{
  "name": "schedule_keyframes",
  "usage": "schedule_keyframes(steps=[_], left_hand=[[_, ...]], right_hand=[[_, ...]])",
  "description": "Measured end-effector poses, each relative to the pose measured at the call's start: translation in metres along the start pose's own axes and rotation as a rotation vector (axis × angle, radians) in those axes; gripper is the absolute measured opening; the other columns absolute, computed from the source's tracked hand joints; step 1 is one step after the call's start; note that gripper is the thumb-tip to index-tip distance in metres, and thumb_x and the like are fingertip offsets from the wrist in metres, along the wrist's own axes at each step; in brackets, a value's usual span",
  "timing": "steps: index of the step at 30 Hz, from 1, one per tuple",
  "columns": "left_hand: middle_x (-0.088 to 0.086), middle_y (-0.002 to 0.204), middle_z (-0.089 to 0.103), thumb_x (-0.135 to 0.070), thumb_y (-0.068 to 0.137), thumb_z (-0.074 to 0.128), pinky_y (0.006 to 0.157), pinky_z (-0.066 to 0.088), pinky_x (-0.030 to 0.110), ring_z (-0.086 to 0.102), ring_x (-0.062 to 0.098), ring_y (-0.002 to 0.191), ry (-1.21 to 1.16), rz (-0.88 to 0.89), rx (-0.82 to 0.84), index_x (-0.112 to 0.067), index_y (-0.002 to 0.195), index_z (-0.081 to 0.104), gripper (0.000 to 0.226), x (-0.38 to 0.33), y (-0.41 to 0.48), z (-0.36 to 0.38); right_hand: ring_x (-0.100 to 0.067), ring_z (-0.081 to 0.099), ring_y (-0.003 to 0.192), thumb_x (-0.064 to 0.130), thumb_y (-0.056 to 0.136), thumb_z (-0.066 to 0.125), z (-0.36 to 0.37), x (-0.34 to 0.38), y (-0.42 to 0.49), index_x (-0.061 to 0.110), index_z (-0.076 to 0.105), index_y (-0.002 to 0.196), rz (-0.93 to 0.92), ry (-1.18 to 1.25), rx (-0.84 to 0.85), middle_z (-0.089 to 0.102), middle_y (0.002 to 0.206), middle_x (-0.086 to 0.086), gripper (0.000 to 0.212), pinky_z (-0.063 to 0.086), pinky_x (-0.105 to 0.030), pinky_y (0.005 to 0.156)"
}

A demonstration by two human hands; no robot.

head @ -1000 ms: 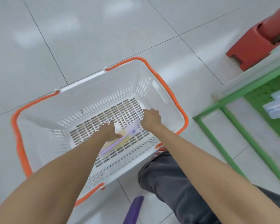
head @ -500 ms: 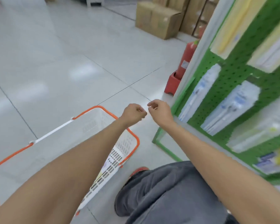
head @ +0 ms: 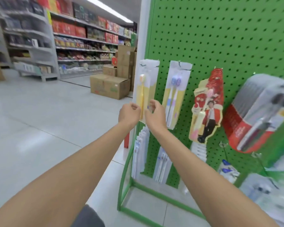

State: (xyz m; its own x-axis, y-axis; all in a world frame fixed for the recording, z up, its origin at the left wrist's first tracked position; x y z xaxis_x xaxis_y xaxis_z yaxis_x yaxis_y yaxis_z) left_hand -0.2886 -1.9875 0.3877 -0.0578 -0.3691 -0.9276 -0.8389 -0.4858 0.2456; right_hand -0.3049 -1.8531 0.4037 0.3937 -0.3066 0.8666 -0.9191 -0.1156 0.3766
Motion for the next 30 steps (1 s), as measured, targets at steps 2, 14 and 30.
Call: schedule_keyframes(steps=[2, 14, 30], left_hand=[[0.004, 0.111, 0.061, -0.013, 0.095, 0.05, 0.092, 0.048, 0.034, 0.059, 0.023, 0.104, 0.029, 0.018, -0.096, -0.014, 0.111, 0.058, 0.018, -0.017, 0.021, -0.01], [0.004, 0.118, 0.065, -0.02, 0.101, 0.043, 0.096, 0.049, 0.04, 0.061, 0.023, 0.107, -0.047, 0.085, -0.101, -0.013, 0.122, 0.058, 0.027, -0.048, 0.078, 0.006], [0.003, 0.079, 0.052, -0.018, 0.095, 0.039, 0.066, 0.039, 0.029, 0.047, 0.021, 0.068, -0.163, -0.154, -0.101, -0.014, 0.083, 0.052, 0.018, 0.013, 0.051, -0.017]], right_hand=[[-0.016, 0.041, 0.132, 0.01, 0.097, 0.048, 0.0, 0.012, 0.017, 0.016, 0.037, 0.145, -0.027, 0.012, -0.022, 0.04, 0.145, -0.003, 0.05, 0.036, -0.033, 0.111], [-0.013, 0.057, 0.088, 0.013, 0.1, 0.044, 0.003, 0.033, 0.067, 0.015, 0.057, 0.108, -0.02, 0.017, -0.141, 0.063, 0.1, 0.003, 0.016, 0.039, -0.018, 0.062], [-0.014, 0.044, 0.06, 0.005, 0.098, 0.036, 0.028, 0.029, 0.042, 0.002, 0.06, 0.091, -0.051, -0.089, -0.007, 0.054, 0.071, -0.003, 0.025, 0.033, -0.029, 0.055]])
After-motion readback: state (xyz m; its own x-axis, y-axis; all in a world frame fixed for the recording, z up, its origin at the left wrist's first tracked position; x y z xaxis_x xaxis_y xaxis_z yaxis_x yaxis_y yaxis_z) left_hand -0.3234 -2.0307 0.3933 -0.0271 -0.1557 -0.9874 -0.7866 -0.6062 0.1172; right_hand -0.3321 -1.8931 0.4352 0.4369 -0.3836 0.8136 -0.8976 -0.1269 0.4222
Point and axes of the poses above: each hand's wrist, its own y-axis towards the middle knuckle, its own z-axis out of the palm, x = y × z, the point moved 9 cm from there along y, towards the middle knuckle
